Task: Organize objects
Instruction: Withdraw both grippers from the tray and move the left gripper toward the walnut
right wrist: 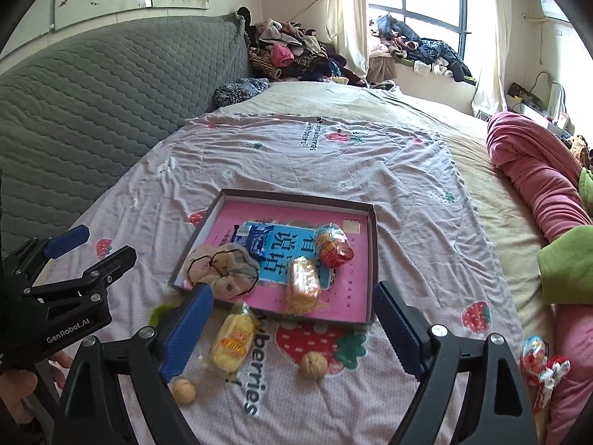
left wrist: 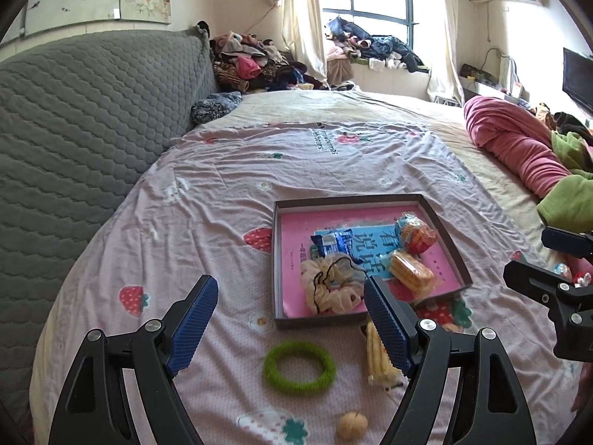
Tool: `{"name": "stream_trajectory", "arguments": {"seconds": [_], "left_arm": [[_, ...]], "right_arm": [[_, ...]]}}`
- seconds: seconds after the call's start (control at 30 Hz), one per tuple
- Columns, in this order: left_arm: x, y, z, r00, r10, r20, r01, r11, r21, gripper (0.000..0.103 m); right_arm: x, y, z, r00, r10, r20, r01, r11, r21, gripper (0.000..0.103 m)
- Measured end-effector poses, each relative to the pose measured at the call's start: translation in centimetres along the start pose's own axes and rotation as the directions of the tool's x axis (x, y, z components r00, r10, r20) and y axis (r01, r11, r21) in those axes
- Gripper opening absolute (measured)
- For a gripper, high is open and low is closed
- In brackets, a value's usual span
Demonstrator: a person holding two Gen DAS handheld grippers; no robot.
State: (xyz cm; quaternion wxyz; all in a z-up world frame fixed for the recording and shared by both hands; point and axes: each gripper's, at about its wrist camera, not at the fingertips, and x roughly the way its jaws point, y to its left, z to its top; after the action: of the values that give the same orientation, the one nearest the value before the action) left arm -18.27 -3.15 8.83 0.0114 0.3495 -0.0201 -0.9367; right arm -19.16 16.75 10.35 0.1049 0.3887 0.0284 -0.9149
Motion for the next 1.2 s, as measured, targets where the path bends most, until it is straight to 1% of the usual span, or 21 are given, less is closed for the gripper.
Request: {"name": "stream_trajectory", "arguments": {"seconds": [0.1,0.5,0.8,1.2], "left_arm": [[-1.4,0.2,-1.1,1.0,0.005,-0.001,-0.005,1.0,0.002,0.082],[-5.8,0.1,-5.2,1.0,0.006,-0.015,-0.006,1.0,-0.004,0.082],[-7.5,0.1,-7.6,1.0,0.002,-0.026,-0.002,1.0,-0.01,0.082],[-7.7,-0.2,-10.9,0.998,-0.011,-0.062,0.01,1.0,-0.003,0.082]], "right_arm": [[-1.0,0.5,-1.1,1.0,0.007,-0.001,-0.007,1.0,-0.005,0.092],[-3.9,1.6,-5.0,1.0,0.019,-0.017,-0.019,1.0,-0.009,0.092],[-6.0,2.1,-7.4,1.0,0.013,-0.021,-0.013,1.0,-0.017,0.092],[-7.1,2.9,-9.4,0.999,0.017,-0.027,-0.017,1.0,-0.018,0.092]]}}
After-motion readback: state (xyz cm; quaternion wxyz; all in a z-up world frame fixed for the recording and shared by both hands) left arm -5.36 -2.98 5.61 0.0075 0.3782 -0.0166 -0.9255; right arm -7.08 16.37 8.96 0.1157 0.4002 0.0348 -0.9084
